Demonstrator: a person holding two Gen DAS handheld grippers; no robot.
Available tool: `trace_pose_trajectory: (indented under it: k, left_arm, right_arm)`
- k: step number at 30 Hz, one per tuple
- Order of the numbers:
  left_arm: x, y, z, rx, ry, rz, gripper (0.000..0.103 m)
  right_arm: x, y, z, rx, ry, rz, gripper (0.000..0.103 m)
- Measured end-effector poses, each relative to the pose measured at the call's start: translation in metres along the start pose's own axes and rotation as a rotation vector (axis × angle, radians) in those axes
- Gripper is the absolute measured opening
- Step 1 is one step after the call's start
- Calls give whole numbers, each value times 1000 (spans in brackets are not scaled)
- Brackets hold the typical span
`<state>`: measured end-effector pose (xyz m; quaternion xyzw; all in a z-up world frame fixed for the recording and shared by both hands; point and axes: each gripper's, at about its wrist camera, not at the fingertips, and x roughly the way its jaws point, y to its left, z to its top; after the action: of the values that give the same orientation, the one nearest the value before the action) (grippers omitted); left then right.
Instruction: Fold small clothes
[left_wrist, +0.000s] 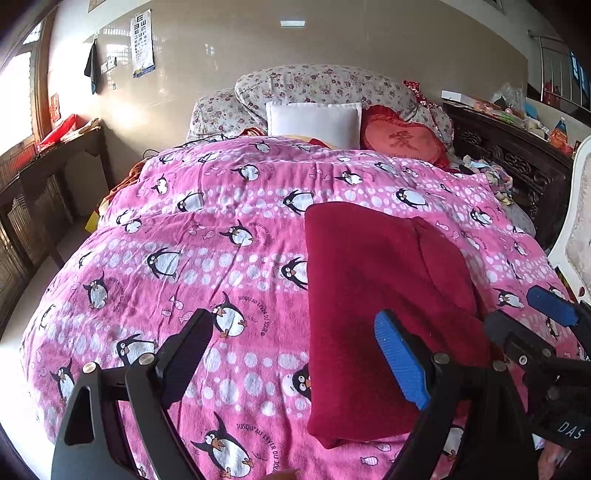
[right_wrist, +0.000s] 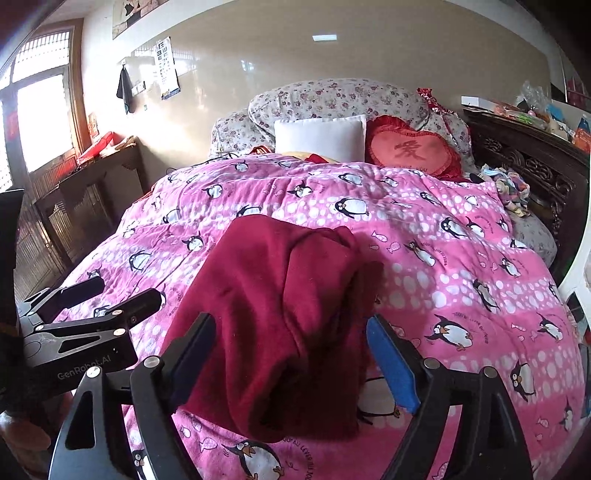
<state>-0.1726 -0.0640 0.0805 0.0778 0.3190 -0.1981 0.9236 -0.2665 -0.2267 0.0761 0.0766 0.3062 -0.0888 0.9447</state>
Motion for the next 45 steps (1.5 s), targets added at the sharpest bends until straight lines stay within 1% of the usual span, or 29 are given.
trace_pose_trajectory:
  k: [11, 24, 45]
  left_arm:
    - [4, 5, 0, -8, -4, 13, 89]
    - [5, 5, -1, -10, -7, 26, 89]
    - [8, 5, 1, -4, -6, 26, 89]
  right_arm:
    - [6, -1, 1, -9, 11, -14, 90]
    - [10, 1, -1, -7, 16, -10, 90]
    - [17, 3, 3, -16, 37, -3, 91]
